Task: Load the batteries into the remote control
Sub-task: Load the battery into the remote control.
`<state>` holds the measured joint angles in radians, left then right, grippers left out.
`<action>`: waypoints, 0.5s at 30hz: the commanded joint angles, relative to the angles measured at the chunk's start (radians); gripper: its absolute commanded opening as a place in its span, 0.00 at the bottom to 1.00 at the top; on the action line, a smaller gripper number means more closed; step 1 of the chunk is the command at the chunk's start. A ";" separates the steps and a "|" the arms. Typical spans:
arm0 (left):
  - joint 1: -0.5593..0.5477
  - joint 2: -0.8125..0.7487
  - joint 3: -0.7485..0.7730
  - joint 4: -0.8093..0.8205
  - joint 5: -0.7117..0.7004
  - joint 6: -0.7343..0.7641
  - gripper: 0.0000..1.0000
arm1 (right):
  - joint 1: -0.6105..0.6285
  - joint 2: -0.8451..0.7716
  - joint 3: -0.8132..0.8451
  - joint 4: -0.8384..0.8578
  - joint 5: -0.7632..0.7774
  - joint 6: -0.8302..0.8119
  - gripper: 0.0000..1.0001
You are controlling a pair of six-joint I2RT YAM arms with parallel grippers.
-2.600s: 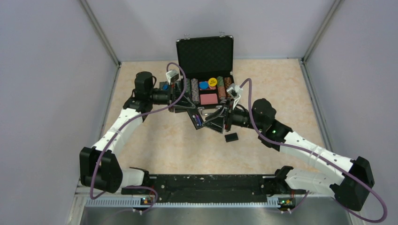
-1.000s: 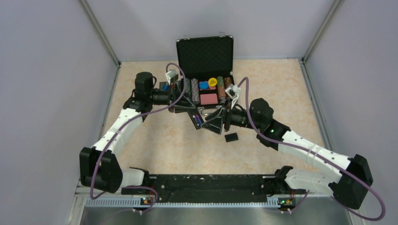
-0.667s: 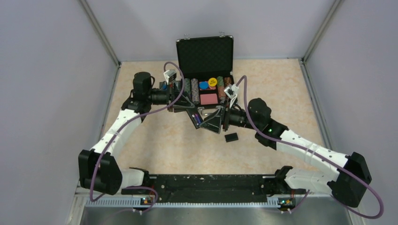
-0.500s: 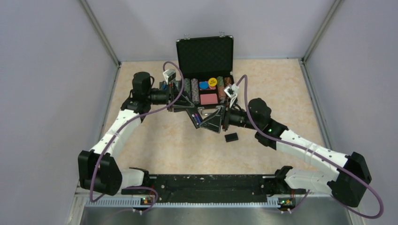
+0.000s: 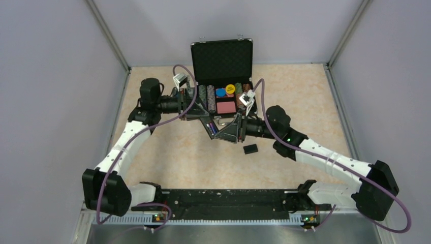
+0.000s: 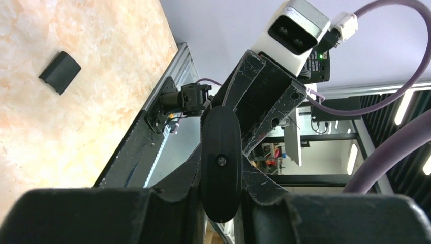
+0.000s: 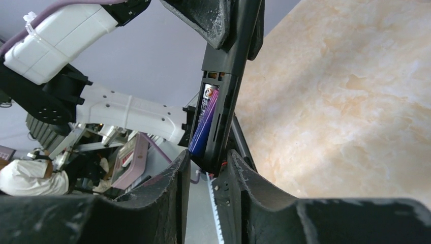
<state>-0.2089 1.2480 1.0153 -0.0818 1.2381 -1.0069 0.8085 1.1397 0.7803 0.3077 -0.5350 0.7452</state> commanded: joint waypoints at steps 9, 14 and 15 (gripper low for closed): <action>-0.018 -0.111 -0.007 0.034 0.125 0.016 0.00 | -0.047 0.068 0.026 0.016 0.045 0.096 0.19; -0.018 -0.114 -0.013 0.033 0.125 0.024 0.00 | -0.057 0.088 0.040 0.024 0.027 0.147 0.16; -0.018 -0.115 -0.014 0.033 0.124 0.024 0.00 | -0.059 0.092 0.045 0.020 0.029 0.161 0.15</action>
<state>-0.2031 1.1961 1.0016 -0.0685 1.2282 -0.9379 0.7876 1.1847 0.7818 0.3447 -0.6182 0.8692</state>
